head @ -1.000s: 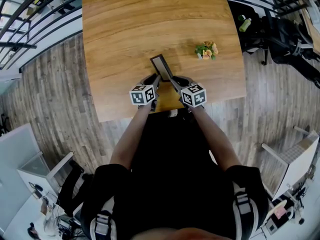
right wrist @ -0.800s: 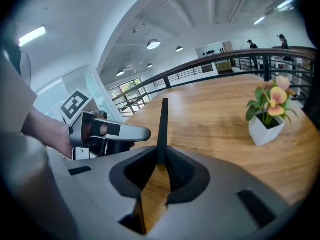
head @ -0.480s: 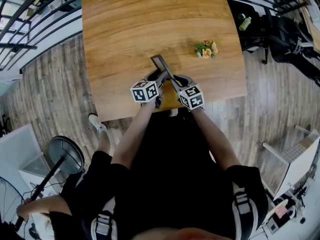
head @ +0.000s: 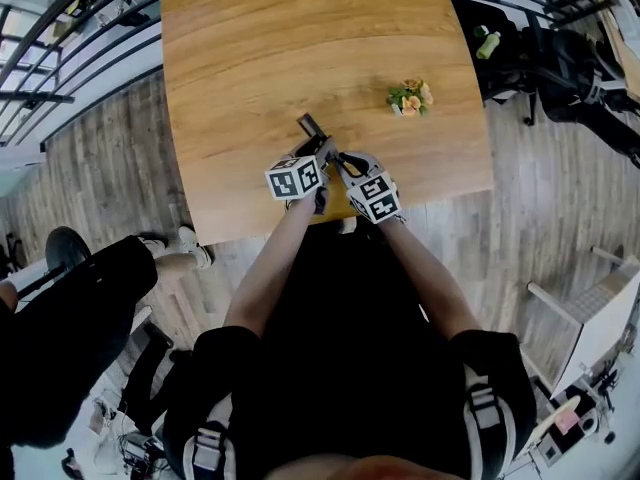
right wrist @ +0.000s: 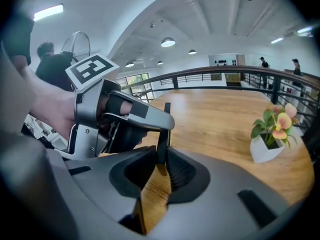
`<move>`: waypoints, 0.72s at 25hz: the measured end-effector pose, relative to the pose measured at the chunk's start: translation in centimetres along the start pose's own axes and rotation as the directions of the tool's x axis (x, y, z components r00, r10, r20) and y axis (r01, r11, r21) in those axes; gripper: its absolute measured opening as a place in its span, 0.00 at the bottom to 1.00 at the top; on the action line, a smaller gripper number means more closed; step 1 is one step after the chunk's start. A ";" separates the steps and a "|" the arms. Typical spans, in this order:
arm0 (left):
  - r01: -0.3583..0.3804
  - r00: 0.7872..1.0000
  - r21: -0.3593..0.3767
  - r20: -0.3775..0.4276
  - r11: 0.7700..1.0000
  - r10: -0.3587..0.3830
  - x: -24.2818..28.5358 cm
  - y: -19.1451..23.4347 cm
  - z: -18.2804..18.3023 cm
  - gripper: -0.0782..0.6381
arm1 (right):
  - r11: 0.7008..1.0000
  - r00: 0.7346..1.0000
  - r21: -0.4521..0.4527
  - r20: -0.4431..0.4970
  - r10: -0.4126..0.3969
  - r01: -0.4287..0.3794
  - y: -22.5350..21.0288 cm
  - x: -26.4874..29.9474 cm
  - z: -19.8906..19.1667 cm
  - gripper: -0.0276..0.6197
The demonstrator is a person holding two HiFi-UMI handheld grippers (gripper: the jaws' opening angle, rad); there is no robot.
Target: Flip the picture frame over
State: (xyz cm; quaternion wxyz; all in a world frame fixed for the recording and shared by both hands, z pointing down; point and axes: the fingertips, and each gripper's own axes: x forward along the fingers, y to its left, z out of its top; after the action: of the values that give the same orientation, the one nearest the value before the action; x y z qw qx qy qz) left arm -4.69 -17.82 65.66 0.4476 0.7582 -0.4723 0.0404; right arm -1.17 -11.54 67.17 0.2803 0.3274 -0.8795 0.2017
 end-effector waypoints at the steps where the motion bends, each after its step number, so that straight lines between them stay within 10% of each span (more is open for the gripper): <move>1: -0.015 1.000 0.000 -0.008 1.000 0.015 0.0 0.3 -0.1 0.34 | 1.000 1.000 -0.013 -0.005 0.004 -0.004 0.1 0.0 0.0 0.16; 18: -0.063 0.996 -0.041 -0.065 0.997 0.060 -1.0 2.2 -0.9 0.36 | 0.992 0.993 -0.047 -0.002 0.115 -0.115 2.0 0.1 0.1 0.17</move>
State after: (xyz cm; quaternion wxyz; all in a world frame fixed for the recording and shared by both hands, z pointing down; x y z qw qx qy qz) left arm -6.56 -16.81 67.06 0.4772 0.7318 -0.4817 0.0683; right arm -2.62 -10.26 66.82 0.2755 0.2697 -0.9015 0.1966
